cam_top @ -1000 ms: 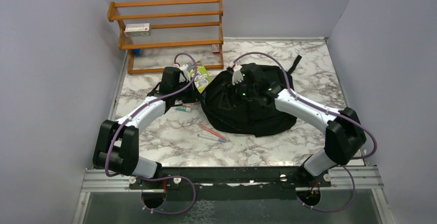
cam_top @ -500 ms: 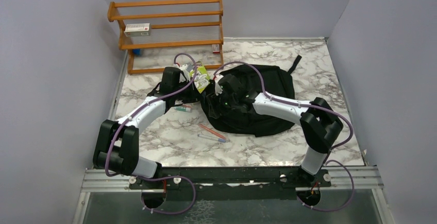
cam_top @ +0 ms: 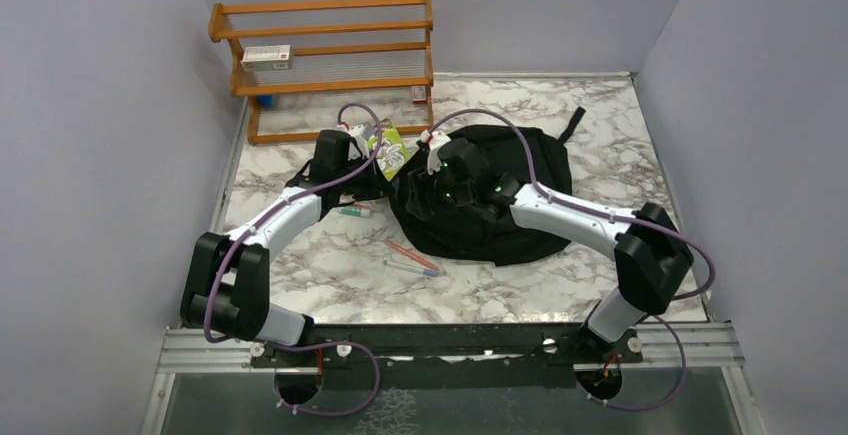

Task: Pack the student bag
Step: Unzip the student bag at the center of the board.

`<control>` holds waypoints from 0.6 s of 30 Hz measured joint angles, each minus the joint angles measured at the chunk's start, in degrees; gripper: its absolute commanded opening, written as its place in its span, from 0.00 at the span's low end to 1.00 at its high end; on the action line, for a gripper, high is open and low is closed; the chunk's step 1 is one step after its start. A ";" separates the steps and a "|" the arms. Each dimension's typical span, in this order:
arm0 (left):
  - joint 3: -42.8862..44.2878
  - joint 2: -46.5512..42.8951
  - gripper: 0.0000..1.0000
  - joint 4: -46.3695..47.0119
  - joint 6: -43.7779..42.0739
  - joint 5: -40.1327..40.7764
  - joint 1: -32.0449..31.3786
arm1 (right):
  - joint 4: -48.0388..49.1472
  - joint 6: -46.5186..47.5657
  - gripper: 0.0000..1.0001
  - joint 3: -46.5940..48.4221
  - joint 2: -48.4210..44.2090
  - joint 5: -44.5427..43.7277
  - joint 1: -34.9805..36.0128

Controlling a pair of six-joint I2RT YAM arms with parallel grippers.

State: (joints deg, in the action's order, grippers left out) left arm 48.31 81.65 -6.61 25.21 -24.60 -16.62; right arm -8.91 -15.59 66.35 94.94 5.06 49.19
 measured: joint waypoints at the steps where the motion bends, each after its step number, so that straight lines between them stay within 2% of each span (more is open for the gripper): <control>1: 0.00 0.00 0.00 -0.02 0.00 0.00 0.00 | 0.17 -0.26 0.62 0.00 -1.07 -1.22 0.00; 7: 0.00 0.00 0.00 -0.11 0.00 -0.02 0.00 | -0.44 -0.81 0.62 2.03 -0.50 -7.39 -0.02; 18: 0.00 0.00 0.00 -0.11 0.02 -0.13 0.00 | -1.79 -0.55 0.65 5.86 8.87 -3.85 0.17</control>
State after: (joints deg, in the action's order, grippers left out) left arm 48.31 81.65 -6.72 25.23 -24.73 -16.62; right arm -10.70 -16.14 72.20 103.81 1.21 49.36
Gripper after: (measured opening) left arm 0.013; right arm 0.631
